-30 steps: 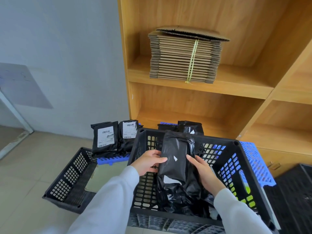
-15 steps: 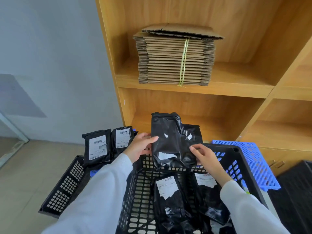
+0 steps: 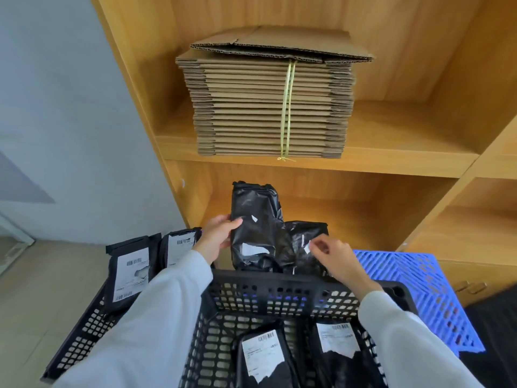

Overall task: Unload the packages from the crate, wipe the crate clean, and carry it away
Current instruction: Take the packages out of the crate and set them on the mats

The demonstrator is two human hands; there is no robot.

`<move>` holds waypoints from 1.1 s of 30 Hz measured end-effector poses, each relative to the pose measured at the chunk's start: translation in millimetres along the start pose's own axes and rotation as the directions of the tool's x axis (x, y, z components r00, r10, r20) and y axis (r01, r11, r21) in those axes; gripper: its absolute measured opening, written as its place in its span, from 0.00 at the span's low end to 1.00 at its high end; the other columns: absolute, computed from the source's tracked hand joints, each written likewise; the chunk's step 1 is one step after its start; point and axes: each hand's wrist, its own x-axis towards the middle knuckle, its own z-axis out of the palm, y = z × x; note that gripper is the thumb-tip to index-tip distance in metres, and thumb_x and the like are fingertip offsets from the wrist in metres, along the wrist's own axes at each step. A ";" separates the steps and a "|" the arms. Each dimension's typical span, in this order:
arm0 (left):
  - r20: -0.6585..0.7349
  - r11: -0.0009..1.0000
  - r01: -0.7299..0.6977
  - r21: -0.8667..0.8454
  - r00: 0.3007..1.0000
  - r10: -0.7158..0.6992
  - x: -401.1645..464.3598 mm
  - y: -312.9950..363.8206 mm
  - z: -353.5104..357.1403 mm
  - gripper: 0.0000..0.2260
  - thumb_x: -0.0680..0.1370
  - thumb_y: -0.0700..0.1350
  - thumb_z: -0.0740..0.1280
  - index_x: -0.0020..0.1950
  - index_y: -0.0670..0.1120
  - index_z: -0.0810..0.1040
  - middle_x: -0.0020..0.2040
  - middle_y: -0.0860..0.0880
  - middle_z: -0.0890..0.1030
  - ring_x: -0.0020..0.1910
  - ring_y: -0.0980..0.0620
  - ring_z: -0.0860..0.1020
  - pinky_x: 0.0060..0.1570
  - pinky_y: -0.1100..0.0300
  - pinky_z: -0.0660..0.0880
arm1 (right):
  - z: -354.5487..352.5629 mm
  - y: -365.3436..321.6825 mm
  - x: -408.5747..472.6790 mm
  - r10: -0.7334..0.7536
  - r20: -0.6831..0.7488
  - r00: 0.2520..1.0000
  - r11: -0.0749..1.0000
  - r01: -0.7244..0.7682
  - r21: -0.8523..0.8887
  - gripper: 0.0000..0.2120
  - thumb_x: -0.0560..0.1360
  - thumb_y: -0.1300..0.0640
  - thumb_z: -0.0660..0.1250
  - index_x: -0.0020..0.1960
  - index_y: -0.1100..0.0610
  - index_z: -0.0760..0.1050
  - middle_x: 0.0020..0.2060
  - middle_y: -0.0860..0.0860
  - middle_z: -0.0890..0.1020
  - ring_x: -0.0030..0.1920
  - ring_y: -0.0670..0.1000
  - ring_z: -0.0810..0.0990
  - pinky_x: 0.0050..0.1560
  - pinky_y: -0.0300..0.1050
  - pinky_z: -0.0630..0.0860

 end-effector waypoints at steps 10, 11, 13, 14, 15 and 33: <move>0.030 0.952 0.217 0.214 0.973 -0.229 79.7 -30.7 29.1 0.21 0.77 0.39 0.75 0.68 0.44 0.71 0.53 0.47 0.80 0.49 0.47 0.80 0.47 0.52 0.79 | 22.4 16.4 10.9 0.010 0.100 0.995 0.980 0.010 -0.197 0.17 0.77 0.32 0.60 0.49 0.44 0.77 0.44 0.40 0.82 0.45 0.44 0.81 0.47 0.46 0.80; 0.032 0.938 0.242 0.247 0.966 -0.258 84.8 -35.1 30.1 0.23 0.77 0.39 0.75 0.70 0.44 0.71 0.50 0.47 0.80 0.49 0.47 0.80 0.49 0.51 0.79 | 22.2 14.6 9.6 0.013 0.095 0.995 0.980 0.006 -0.198 0.16 0.77 0.33 0.60 0.49 0.44 0.77 0.44 0.40 0.81 0.46 0.43 0.81 0.47 0.45 0.80; 0.030 0.906 0.280 0.317 0.952 -0.304 94.6 -44.5 32.3 0.26 0.77 0.39 0.75 0.72 0.42 0.70 0.47 0.48 0.79 0.44 0.49 0.80 0.43 0.52 0.79 | 23.2 16.1 10.4 0.031 0.108 0.994 0.982 -0.010 -0.187 0.16 0.77 0.33 0.61 0.50 0.44 0.76 0.45 0.39 0.81 0.46 0.43 0.80 0.47 0.45 0.80; 0.017 0.888 0.296 0.352 0.947 -0.322 98.5 -47.8 34.3 0.26 0.77 0.40 0.75 0.72 0.42 0.69 0.48 0.47 0.78 0.44 0.49 0.79 0.41 0.52 0.78 | 24.2 17.9 11.4 0.037 0.119 0.992 0.983 -0.015 -0.181 0.16 0.77 0.33 0.61 0.51 0.43 0.76 0.45 0.39 0.81 0.47 0.43 0.80 0.47 0.44 0.80; 0.004 0.866 0.307 0.395 0.942 -0.336 103.0 -51.3 36.7 0.26 0.78 0.40 0.74 0.72 0.42 0.68 0.50 0.45 0.78 0.46 0.47 0.79 0.42 0.51 0.78 | 24.1 18.3 12.1 0.045 0.136 0.990 0.983 -0.020 -0.183 0.16 0.77 0.33 0.61 0.51 0.43 0.76 0.45 0.39 0.81 0.47 0.43 0.80 0.47 0.44 0.79; 0.104 0.354 -0.041 0.934 0.982 -0.161 108.7 -50.8 50.3 0.26 0.77 0.48 0.74 0.71 0.44 0.70 0.67 0.46 0.77 0.63 0.44 0.77 0.59 0.52 0.76 | 21.3 17.0 9.6 0.020 0.045 0.999 0.989 -0.013 -0.148 0.09 0.78 0.38 0.64 0.49 0.43 0.77 0.40 0.40 0.82 0.43 0.41 0.80 0.43 0.42 0.80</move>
